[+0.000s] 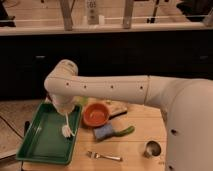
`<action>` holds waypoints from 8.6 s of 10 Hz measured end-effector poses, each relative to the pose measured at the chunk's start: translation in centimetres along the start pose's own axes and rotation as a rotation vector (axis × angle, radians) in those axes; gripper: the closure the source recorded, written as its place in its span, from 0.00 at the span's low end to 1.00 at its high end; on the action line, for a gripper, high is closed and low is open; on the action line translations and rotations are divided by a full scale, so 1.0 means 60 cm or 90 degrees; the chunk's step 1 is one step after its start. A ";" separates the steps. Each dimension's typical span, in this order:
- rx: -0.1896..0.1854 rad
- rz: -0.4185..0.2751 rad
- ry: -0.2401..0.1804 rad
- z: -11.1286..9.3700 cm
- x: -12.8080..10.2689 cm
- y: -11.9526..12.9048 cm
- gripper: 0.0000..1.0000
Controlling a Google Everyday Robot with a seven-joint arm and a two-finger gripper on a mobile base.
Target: Place brush in tray
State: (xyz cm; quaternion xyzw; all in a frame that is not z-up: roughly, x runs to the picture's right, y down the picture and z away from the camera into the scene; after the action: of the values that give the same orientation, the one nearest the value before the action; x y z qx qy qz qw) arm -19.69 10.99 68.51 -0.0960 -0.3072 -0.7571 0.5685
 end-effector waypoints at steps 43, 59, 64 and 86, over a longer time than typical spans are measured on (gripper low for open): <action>-0.016 0.062 -0.081 0.145 0.043 -0.007 0.20; -0.016 0.063 -0.082 0.147 0.043 -0.007 0.20; -0.016 0.063 -0.082 0.147 0.043 -0.006 0.20; -0.016 0.062 -0.081 0.145 0.043 -0.007 0.20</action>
State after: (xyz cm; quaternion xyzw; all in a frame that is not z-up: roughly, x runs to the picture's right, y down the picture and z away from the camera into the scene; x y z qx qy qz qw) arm -22.70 13.97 76.57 -0.1658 -0.3281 -0.7246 0.5830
